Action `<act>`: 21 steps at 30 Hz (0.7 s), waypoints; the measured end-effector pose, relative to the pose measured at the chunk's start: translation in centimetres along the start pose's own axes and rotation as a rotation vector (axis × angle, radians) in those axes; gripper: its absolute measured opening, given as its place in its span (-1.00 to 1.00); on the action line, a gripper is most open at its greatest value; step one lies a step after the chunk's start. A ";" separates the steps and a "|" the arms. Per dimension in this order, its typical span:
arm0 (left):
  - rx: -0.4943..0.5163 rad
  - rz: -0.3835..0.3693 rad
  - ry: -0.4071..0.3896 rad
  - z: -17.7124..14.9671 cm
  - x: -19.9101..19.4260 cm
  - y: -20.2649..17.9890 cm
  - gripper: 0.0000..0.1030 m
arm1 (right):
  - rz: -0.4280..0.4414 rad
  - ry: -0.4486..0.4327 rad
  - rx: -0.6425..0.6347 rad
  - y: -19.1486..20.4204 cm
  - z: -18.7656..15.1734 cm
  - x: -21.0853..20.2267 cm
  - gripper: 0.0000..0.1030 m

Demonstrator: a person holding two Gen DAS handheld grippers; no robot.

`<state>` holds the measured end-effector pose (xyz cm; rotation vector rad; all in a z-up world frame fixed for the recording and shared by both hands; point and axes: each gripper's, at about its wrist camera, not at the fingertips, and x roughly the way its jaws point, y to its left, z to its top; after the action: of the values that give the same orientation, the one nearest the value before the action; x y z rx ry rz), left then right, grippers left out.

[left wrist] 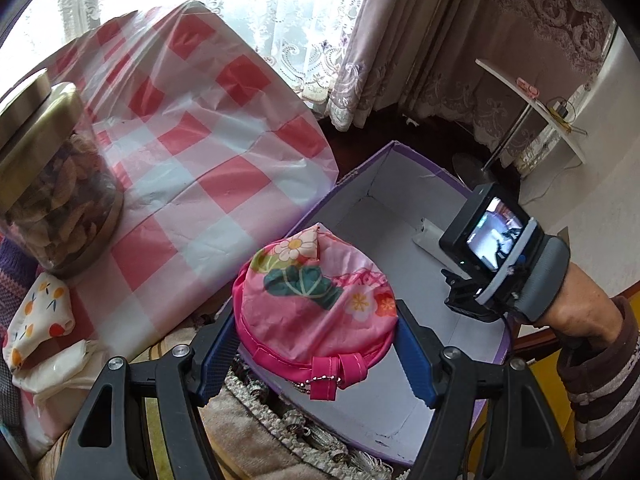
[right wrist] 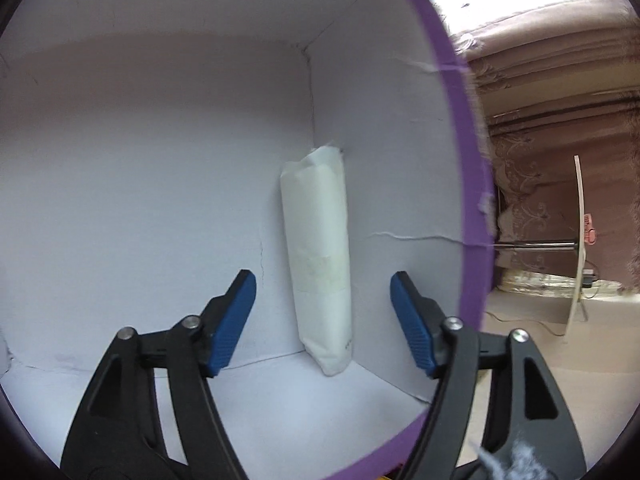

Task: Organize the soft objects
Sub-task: 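Lower the pink coin purse into the box and open the left tool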

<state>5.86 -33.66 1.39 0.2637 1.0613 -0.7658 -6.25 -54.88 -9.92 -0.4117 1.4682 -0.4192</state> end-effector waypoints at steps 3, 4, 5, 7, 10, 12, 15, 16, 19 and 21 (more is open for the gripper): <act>0.024 -0.003 0.026 0.5 1.0 -0.6 0.41 | 0.042 -0.079 0.055 -2.3 -1.3 -2.3 0.43; 0.037 -0.006 0.035 0.8 1.3 -1.0 0.41 | 0.059 -0.096 0.073 -3.1 -1.8 -2.9 0.43; 0.046 -0.007 0.040 0.9 1.6 -1.2 0.41 | 0.081 -0.123 0.103 -4.2 -2.3 -3.7 0.44; 0.073 -0.013 0.055 1.4 2.3 -2.0 0.41 | 0.096 -0.173 0.162 -6.4 -3.3 -5.1 0.45; 0.123 -0.030 0.086 2.0 3.6 -3.6 0.41 | 0.107 -0.255 0.311 -8.8 -3.6 -6.1 0.53; 0.160 -0.047 0.121 2.2 4.9 -5.1 0.41 | 0.107 -0.284 0.397 -10.1 -3.4 -6.2 0.55; 0.207 -0.070 0.158 2.6 6.7 -7.4 0.41 | 0.106 -0.301 0.479 -10.3 -4.2 -7.1 0.55; 0.217 -0.075 0.166 2.7 7.1 -8.0 0.41 | 0.110 -0.306 0.502 -10.5 -4.1 -6.6 0.55; 0.247 -0.098 0.205 2.7 8.8 -10.0 0.42 | 0.146 -0.303 0.549 -10.5 -4.6 -5.7 0.55; 0.268 -0.120 0.231 2.4 9.7 -11.2 0.46 | 0.154 -0.294 0.558 -10.1 -5.2 -5.7 0.55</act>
<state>2.47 -47.26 -3.99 0.5305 1.1994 -1.0055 -11.94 -60.69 -0.19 0.0854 1.0324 -0.5939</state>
